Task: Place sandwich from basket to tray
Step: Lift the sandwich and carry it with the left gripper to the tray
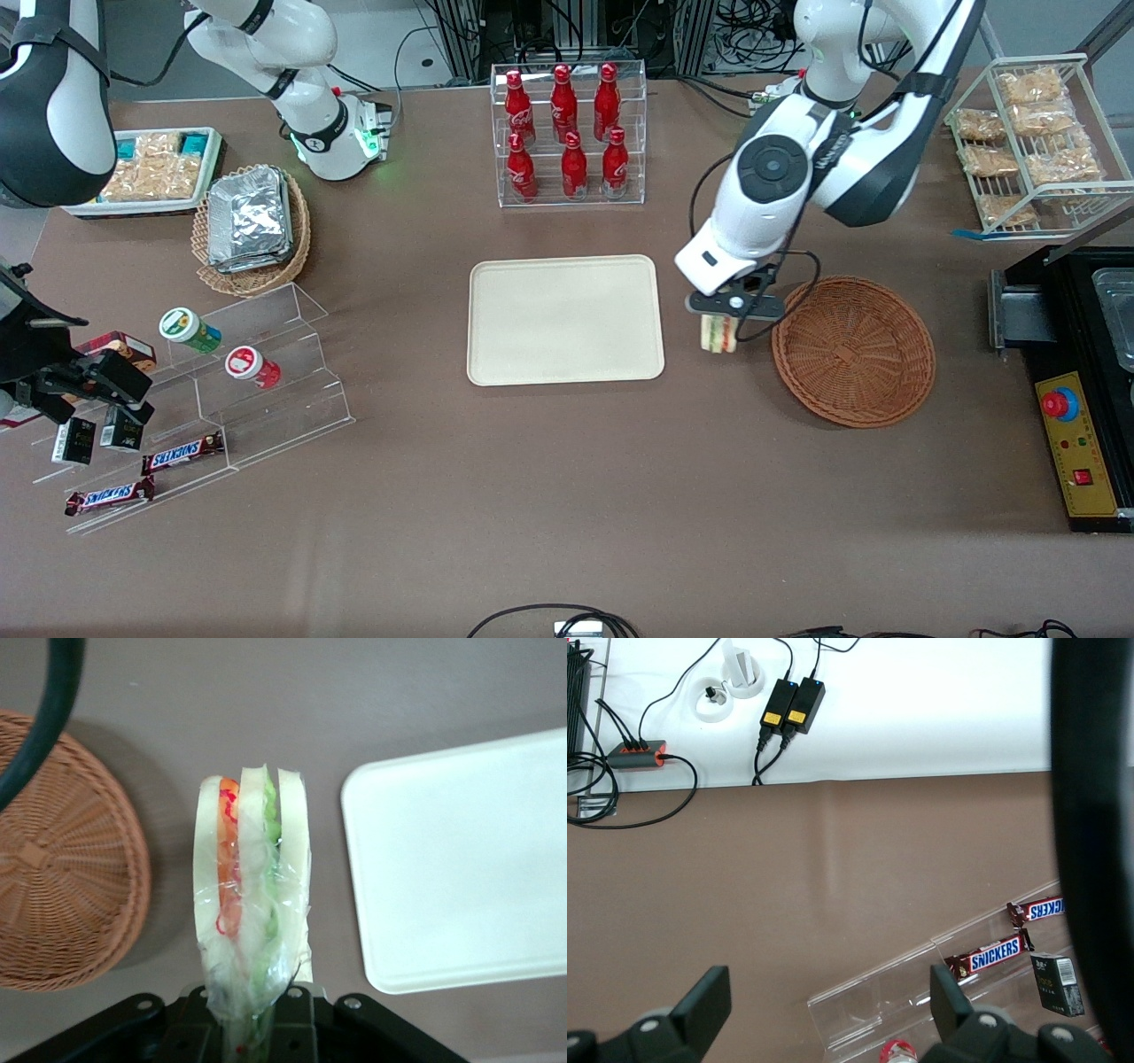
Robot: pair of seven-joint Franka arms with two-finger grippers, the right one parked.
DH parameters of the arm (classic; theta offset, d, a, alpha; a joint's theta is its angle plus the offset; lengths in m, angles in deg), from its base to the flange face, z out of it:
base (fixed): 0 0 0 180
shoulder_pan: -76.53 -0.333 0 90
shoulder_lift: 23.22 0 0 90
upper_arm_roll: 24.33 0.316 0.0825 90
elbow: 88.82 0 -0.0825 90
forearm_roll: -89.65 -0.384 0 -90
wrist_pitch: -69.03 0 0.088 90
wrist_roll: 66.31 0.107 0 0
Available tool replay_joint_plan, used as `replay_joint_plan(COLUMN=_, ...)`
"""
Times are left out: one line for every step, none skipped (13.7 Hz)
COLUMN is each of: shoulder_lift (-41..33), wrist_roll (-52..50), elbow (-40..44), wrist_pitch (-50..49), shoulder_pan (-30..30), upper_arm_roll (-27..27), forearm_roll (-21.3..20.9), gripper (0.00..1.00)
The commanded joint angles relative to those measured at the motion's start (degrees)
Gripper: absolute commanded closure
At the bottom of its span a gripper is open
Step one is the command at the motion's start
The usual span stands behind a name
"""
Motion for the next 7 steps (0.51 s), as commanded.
replay_joint_plan(shoulder_lift=4.8, wrist_roll=-1.0, elbow=3.0, wrist_pitch=-0.3, shoulder_pan=4.6, upper_arm_roll=-0.1, forearm_roll=-3.0, gripper=0.97)
replay_joint_plan(shoulder_lift=5.8, wrist_roll=-1.5, elbow=3.0, wrist_pitch=0.6, shoulder_pan=6.3, upper_arm_roll=-0.1, forearm_roll=-4.3, gripper=0.95)
replay_joint_plan(shoulder_lift=6.8, wrist_roll=-3.2, elbow=3.0, wrist_pitch=2.1, shoulder_pan=7.8, upper_arm_roll=0.0, forearm_roll=-4.7, gripper=0.95)
replay_joint_plan(shoulder_lift=7.9, wrist_roll=-5.0, elbow=3.0, wrist_pitch=3.6, shoulder_pan=9.2, upper_arm_roll=0.0, forearm_roll=-5.2, gripper=0.95)
replay_joint_plan(shoulder_lift=9.3, wrist_roll=-7.6, elbow=3.0, wrist_pitch=4.7, shoulder_pan=10.9, upper_arm_roll=0.0, forearm_roll=-6.7, gripper=0.95)
replay_joint_plan(shoulder_lift=11.2, wrist_roll=-10.3, elbow=3.0, wrist_pitch=5.6, shoulder_pan=11.8, upper_arm_roll=0.0, forearm_roll=-8.9, gripper=0.95)
replay_joint_plan(shoulder_lift=13.3, wrist_roll=-13.3, elbow=3.0, wrist_pitch=6.9, shoulder_pan=12.4, upper_arm_roll=0.0, forearm_roll=-11.3, gripper=0.95)
